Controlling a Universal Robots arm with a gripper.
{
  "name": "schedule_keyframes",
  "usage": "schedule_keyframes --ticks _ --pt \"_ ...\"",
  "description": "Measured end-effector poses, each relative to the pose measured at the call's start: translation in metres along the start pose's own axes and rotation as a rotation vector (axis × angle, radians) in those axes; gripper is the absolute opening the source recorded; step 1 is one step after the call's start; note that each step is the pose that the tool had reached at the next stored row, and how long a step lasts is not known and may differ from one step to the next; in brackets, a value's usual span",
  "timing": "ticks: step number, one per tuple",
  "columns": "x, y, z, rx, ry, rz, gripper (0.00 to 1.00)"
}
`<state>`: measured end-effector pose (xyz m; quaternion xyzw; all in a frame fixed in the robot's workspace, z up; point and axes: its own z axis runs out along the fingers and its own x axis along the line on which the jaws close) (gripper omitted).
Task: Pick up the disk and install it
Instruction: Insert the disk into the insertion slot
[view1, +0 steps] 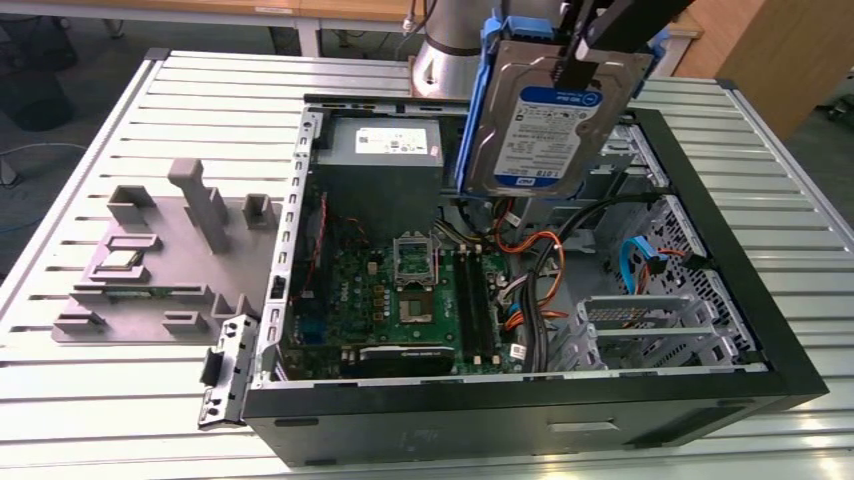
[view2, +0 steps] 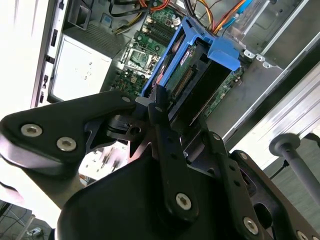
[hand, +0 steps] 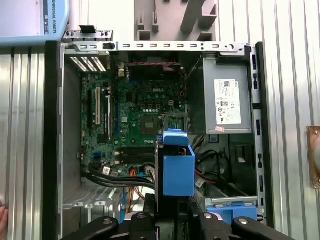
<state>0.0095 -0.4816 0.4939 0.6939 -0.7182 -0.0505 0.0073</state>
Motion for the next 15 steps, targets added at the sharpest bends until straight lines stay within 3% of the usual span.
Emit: schedule_keyframes --ticks 11,15 --pt "0.0009 -0.0123 -0.0004 -0.0008 0.0001 0.000 0.35" --pt "0.0050 -0.0183 -0.0009 -0.0016 0.0000 0.000 0.35"
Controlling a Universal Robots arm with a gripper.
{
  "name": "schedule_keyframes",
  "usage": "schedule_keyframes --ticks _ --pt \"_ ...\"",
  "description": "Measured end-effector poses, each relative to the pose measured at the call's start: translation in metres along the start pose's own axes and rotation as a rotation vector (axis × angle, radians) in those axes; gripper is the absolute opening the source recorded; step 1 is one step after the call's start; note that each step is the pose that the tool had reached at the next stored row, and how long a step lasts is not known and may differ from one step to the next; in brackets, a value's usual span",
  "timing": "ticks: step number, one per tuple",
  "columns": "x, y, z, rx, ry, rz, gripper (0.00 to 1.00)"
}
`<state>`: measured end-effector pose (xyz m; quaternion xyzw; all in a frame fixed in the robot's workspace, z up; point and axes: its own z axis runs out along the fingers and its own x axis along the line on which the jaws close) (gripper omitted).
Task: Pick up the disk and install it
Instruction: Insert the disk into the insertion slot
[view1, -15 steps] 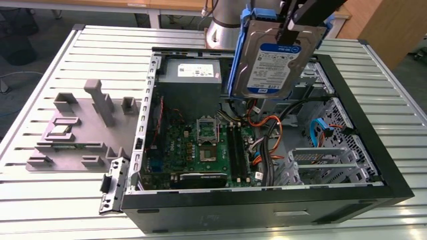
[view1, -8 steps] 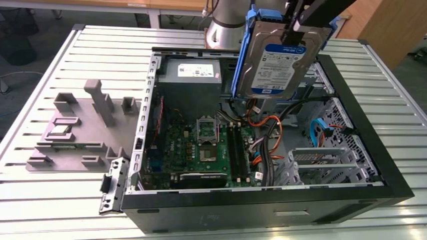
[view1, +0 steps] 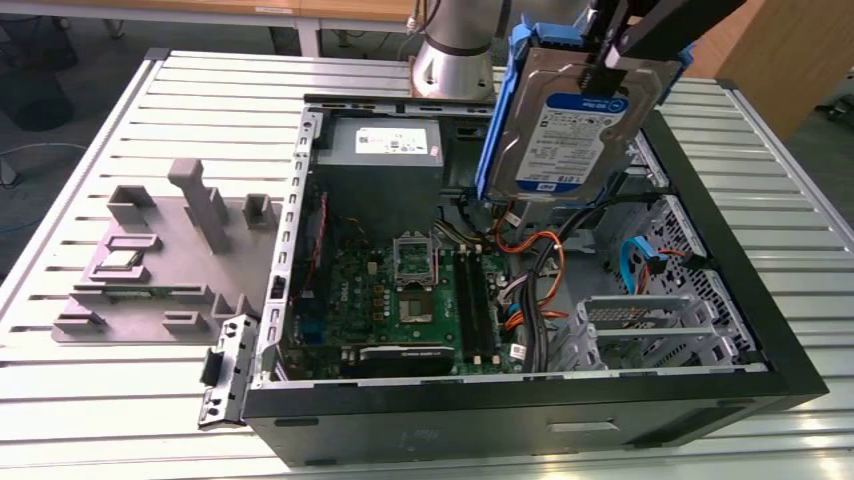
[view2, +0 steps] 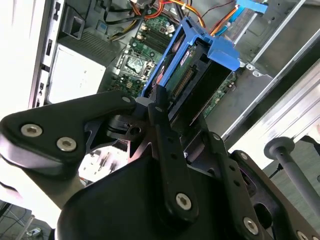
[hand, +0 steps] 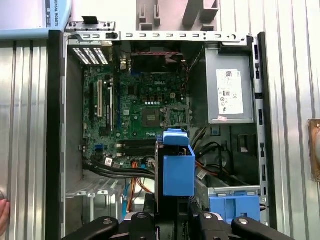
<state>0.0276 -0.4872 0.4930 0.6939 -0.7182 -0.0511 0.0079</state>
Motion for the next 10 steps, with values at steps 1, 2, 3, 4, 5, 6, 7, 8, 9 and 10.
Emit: schedule_keyframes --ticks 1,2,3,4,5,6,7,8,9,10 --pt "0.0017 -0.0013 -0.0001 -0.0001 -0.0001 0.000 0.35" --pt "0.0036 -0.0024 -0.0002 -0.0002 -0.0002 0.000 0.35" --pt "0.0058 -0.0033 -0.0004 -0.0002 -0.0002 0.000 0.35" --pt "0.0082 -0.0039 -0.0006 -0.0003 0.0001 0.000 0.35" --pt "0.0109 -0.0043 -0.0007 -0.0002 0.0000 0.000 0.35" --pt "0.0139 -0.0047 -0.0007 -0.0002 -0.0001 0.000 0.35" --pt "0.0167 -0.0051 -0.0007 -0.0002 -0.0003 0.000 0.35" --pt "0.0192 -0.0054 -0.0009 -0.0002 -0.0001 0.000 0.35" --pt "0.0212 -0.0056 -0.0011 -0.0003 0.0001 0.000 0.35" --pt "0.0231 -0.0057 -0.0011 -0.0002 0.0001 0.000 0.35"
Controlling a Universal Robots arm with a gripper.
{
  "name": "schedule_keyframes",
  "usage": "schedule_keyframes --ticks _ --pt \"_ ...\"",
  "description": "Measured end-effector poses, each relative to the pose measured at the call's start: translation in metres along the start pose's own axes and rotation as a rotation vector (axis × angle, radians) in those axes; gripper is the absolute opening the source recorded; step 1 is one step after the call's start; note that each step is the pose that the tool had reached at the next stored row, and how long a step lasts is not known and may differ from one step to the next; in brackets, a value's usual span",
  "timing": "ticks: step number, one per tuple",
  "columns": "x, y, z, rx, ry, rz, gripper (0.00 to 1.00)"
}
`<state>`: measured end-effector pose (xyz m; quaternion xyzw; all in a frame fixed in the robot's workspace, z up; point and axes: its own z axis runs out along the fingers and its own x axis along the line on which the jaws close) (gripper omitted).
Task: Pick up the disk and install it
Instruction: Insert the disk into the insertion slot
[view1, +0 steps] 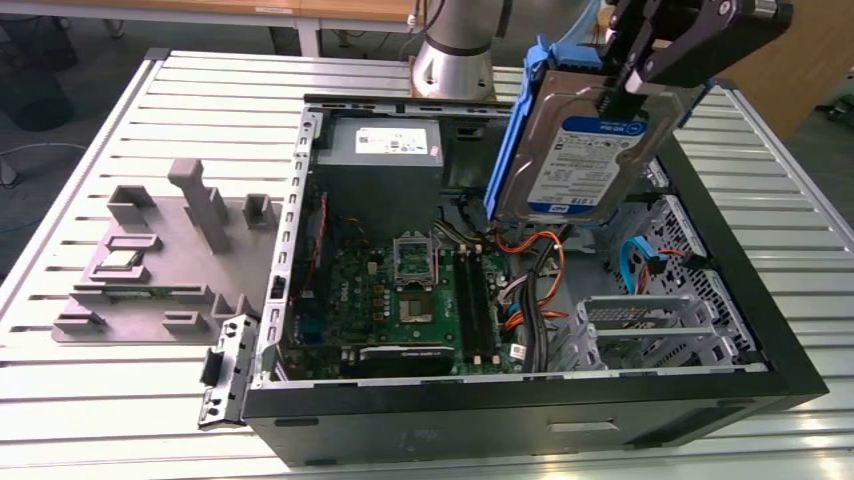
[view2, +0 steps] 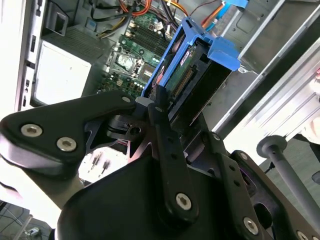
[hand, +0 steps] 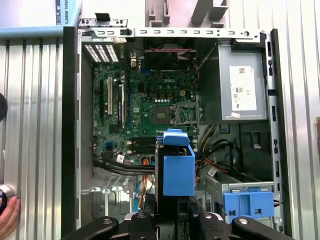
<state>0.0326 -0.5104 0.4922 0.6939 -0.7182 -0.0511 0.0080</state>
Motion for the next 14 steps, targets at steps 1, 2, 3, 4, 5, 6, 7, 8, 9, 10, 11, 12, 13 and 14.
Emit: schedule_keyframes --ticks 1,2,3,4,5,6,7,8,9,10,11,12,13,14 --pt "0.0014 -0.0001 0.0000 0.0000 -0.0001 0.000 0.35" --pt "0.0027 -0.0002 0.0000 0.0000 -0.0002 0.000 0.35" --pt "0.0038 -0.0003 0.0000 0.0000 -0.0001 0.000 0.35" --pt "0.0048 -0.0003 0.0000 0.0000 -0.0001 0.000 0.35" --pt "0.0055 -0.0004 0.0000 0.0000 -0.0001 0.000 0.35" --pt "0.0060 -0.0004 0.0001 0.0000 -0.0001 0.000 0.35" --pt "0.0065 -0.0004 0.0001 0.0001 -0.0001 0.000 0.35" --pt "0.0072 -0.0004 0.0001 0.0000 -0.0001 0.000 0.35" --pt "0.0077 -0.0005 0.0001 0.0000 0.0000 0.000 0.35" --pt "0.0079 -0.0005 0.0001 0.0000 -0.0001 0.000 0.35" --pt "0.0079 -0.0005 0.0001 0.0000 -0.0001 0.000 0.35" --pt "0.0081 -0.0005 0.0001 0.0000 -0.0001 0.000 0.35" --pt "0.0082 -0.0006 0.0001 0.0000 -0.0001 0.000 0.35" --pt "0.0082 -0.0006 0.0001 0.0000 -0.0001 0.000 0.35"
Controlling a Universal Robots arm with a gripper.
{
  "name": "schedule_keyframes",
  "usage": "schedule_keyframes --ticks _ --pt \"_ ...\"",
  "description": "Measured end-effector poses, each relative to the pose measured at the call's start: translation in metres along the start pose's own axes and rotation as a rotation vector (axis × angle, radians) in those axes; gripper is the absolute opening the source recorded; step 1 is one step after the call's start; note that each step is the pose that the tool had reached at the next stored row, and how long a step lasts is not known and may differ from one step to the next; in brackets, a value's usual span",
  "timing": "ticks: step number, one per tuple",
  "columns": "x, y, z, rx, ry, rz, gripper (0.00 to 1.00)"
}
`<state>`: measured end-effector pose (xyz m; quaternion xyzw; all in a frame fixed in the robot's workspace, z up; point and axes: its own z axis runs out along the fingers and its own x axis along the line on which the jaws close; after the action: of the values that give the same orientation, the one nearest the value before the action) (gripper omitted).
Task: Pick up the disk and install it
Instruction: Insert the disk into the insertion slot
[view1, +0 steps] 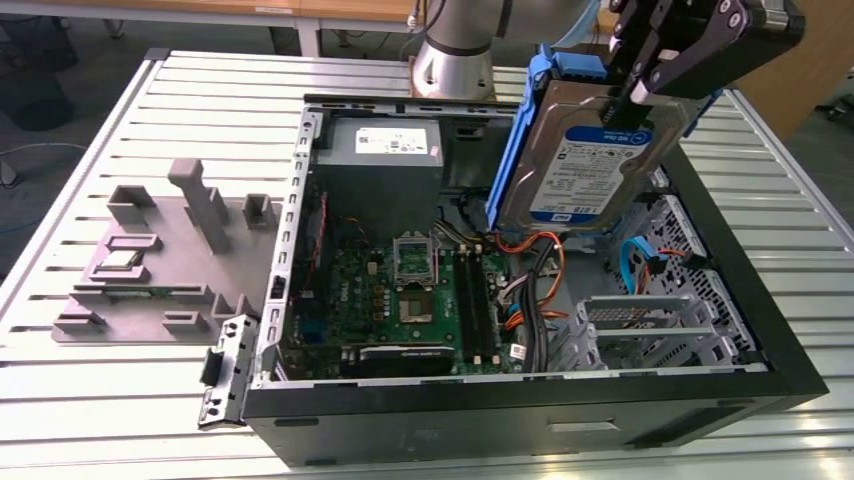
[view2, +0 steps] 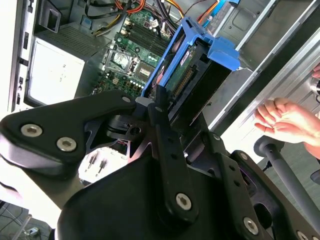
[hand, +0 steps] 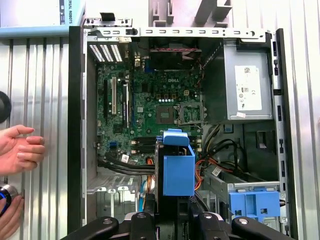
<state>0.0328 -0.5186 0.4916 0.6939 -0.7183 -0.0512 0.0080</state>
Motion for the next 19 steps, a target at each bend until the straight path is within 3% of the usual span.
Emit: schedule_keyframes --ticks 19 --pt "0.0051 -0.0002 -0.0003 0.0000 0.0000 0.000 0.35"
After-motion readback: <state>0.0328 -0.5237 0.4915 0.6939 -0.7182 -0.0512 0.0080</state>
